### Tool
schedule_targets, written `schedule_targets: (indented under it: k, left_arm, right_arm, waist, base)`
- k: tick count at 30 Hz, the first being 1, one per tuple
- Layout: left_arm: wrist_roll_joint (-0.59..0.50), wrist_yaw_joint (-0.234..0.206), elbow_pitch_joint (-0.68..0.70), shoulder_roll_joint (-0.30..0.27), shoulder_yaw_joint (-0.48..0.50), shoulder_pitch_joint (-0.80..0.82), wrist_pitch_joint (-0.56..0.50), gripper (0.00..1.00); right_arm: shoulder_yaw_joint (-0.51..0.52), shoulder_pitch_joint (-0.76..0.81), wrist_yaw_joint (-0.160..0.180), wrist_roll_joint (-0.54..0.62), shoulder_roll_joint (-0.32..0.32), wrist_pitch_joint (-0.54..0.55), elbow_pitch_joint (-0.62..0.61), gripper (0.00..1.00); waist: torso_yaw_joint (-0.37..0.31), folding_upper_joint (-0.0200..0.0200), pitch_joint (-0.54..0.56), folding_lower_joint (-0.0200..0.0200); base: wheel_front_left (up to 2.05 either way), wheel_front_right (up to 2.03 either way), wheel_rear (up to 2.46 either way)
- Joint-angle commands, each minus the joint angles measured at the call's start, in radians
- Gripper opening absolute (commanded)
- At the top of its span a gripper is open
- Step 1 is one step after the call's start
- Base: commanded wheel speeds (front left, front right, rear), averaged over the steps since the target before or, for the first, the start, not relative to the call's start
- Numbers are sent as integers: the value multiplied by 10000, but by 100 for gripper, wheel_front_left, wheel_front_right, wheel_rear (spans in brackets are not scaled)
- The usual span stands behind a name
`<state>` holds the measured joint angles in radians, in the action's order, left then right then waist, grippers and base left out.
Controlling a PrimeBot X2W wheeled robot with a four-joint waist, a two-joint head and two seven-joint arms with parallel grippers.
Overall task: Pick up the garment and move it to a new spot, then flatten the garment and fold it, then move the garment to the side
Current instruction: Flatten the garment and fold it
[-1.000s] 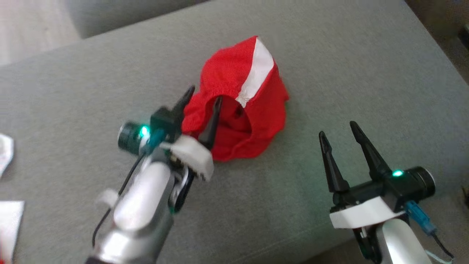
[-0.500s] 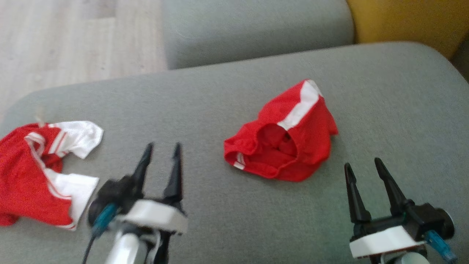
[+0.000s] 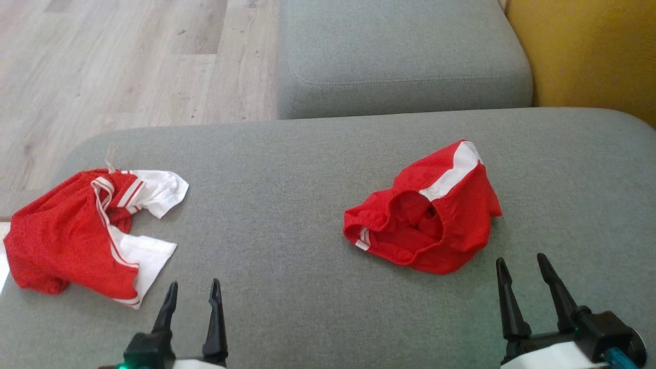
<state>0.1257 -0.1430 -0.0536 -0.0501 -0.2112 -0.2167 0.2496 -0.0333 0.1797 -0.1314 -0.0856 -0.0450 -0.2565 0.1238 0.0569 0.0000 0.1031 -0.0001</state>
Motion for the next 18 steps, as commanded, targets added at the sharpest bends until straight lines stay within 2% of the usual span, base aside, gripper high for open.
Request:
schedule_targets:
  k: [1, 18]
  left_arm:
    - [-58, -66, 270, -2, 359, 337, 122, 100]
    - [-126, -148, 208, -1, 289, 468, 122, 100]
  right_arm:
    - [-196, -285, 7, -42, -53, -53, -257, 100]
    - [-431, -308, 7, -78, -53, -53, 24, 100]
  waist:
    - [43, 0, 25, 1]
    - [209, 0, -55, 1]
  base:
    - [0, 0, 0]
    - [0, 0, 0]
